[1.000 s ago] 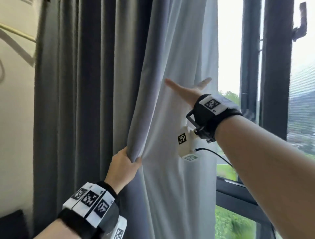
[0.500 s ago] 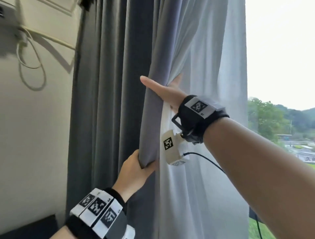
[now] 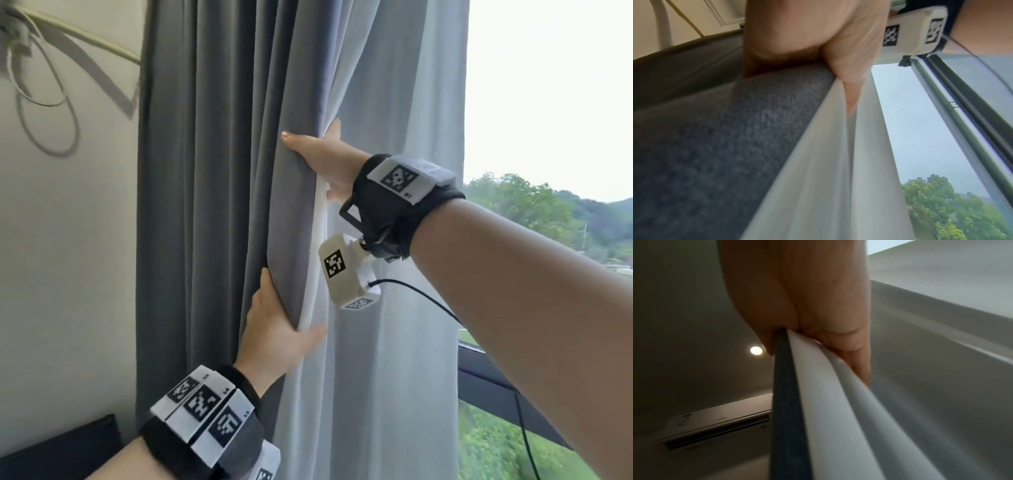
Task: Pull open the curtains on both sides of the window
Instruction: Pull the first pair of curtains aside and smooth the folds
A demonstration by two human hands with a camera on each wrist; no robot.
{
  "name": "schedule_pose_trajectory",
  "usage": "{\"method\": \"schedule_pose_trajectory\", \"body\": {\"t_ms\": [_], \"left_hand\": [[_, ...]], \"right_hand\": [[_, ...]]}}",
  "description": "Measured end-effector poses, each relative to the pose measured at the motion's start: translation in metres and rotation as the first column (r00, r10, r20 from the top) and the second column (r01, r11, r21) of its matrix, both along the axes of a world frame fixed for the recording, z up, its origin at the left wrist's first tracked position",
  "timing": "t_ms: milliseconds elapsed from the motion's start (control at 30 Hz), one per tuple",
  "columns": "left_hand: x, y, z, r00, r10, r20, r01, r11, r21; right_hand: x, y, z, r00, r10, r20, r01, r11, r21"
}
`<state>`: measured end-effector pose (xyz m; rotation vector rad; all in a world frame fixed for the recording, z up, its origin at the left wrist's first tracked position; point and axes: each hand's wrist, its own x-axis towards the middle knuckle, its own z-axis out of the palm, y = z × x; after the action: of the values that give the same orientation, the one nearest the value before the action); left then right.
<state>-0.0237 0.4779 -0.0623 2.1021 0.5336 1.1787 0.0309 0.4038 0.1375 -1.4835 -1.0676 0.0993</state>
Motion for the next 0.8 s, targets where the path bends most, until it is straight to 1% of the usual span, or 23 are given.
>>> {"method": "schedule_pose_trajectory", "body": {"t_ms": [67,100,167,267,333,433,500,600,700,733,800], "left_hand": [[0.012,0.01,-0.002,0.997,0.06,0.05,-0.061,0.998,0.005],[0.018,0.015,-0.002,0.995,0.08,0.062,-0.08,0.997,0.004],[0.03,0.026,-0.003,0.99,0.129,0.059,-0.131,0.991,0.019],[0.047,0.041,-0.004,0.976,0.206,0.069,-0.21,0.977,0.045],[0.058,0.049,-0.005,0.964,0.245,0.1,-0.251,0.967,0.049],[0.071,0.058,-0.007,0.946,0.3,0.125,-0.306,0.952,0.03],[0.078,0.063,-0.007,0.942,0.315,0.113,-0.319,0.948,0.012],[0.087,0.07,-0.01,0.946,0.312,0.086,-0.315,0.949,0.018],[0.093,0.076,-0.012,0.943,0.318,0.098,-0.324,0.945,0.046],[0.093,0.082,-0.013,0.939,0.329,0.099,-0.335,0.941,0.05],[0.094,0.087,-0.012,0.936,0.339,0.093,-0.344,0.938,0.037]], "right_hand": [[0.013,-0.006,-0.001,0.994,-0.032,0.103,0.039,0.997,-0.068],[0.021,-0.01,-0.001,0.989,-0.057,0.139,0.068,0.995,-0.075],[0.039,-0.018,0.0,0.977,-0.12,0.174,0.133,0.989,-0.065],[0.069,-0.03,0.0,0.943,-0.262,0.205,0.28,0.958,-0.067],[0.092,-0.038,-0.002,0.912,-0.345,0.221,0.356,0.935,-0.007],[0.128,-0.052,-0.007,0.848,-0.489,0.206,0.477,0.872,0.107],[0.151,-0.057,-0.013,0.804,-0.567,0.177,0.551,0.823,0.135],[0.176,-0.059,-0.024,0.801,-0.588,0.111,0.579,0.808,0.103],[0.195,-0.059,-0.032,0.769,-0.636,0.065,0.625,0.769,0.13],[0.201,-0.054,-0.033,0.775,-0.631,0.049,0.62,0.772,0.141],[0.209,-0.048,-0.037,0.818,-0.575,0.017,0.566,0.809,0.156]]}}
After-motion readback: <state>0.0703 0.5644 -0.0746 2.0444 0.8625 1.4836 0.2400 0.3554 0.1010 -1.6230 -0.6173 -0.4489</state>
